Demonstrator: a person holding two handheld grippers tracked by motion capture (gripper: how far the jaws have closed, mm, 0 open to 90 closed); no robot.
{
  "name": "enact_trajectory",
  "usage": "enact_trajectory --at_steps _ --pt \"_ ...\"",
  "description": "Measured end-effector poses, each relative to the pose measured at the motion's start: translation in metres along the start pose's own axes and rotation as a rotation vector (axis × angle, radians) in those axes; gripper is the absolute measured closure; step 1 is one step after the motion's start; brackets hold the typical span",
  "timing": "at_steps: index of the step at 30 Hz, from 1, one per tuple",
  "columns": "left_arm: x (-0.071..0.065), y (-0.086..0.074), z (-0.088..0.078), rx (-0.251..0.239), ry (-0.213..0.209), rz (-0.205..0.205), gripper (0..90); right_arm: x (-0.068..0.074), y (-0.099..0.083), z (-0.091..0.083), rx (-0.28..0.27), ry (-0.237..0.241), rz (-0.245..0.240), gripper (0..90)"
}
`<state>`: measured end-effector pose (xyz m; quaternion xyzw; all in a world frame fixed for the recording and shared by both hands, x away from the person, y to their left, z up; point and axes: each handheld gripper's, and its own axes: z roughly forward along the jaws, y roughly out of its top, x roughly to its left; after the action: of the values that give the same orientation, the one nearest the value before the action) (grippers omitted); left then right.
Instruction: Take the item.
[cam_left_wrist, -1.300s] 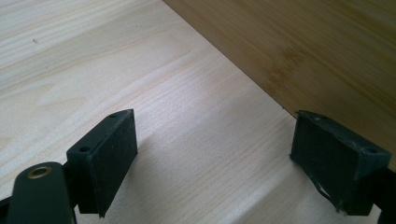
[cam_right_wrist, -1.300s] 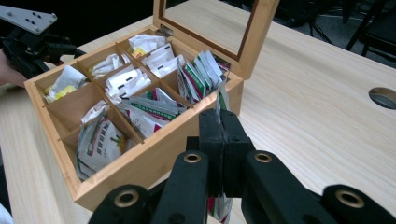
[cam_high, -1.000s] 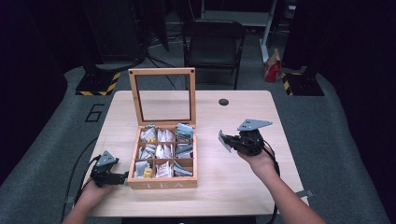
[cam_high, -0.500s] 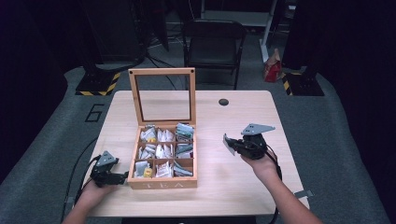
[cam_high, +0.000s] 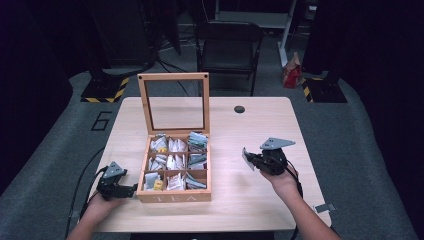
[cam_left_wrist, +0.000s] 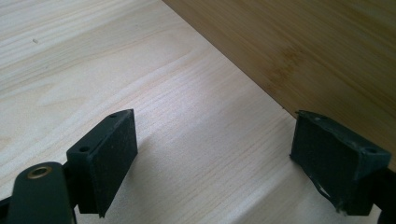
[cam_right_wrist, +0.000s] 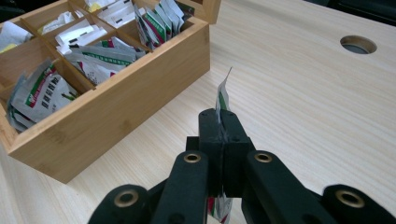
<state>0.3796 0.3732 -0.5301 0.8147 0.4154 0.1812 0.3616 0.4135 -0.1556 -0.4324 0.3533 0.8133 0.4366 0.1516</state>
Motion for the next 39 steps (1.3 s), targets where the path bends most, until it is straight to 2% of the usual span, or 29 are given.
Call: enact_trajectory --at_steps 17,25,39 --pt "0.000 0.000 0.000 0.001 0.000 0.000 14.0 -0.004 -0.025 0.009 0.021 -0.030 0.011 89.5" --pt "0.000 0.000 0.000 0.001 0.000 0.001 14.0 -0.002 -0.035 0.017 0.053 -0.062 -0.016 89.4" --pt "0.000 0.000 0.000 0.000 0.000 0.000 14.0 0.001 -0.044 0.024 0.071 -0.034 0.002 88.8"
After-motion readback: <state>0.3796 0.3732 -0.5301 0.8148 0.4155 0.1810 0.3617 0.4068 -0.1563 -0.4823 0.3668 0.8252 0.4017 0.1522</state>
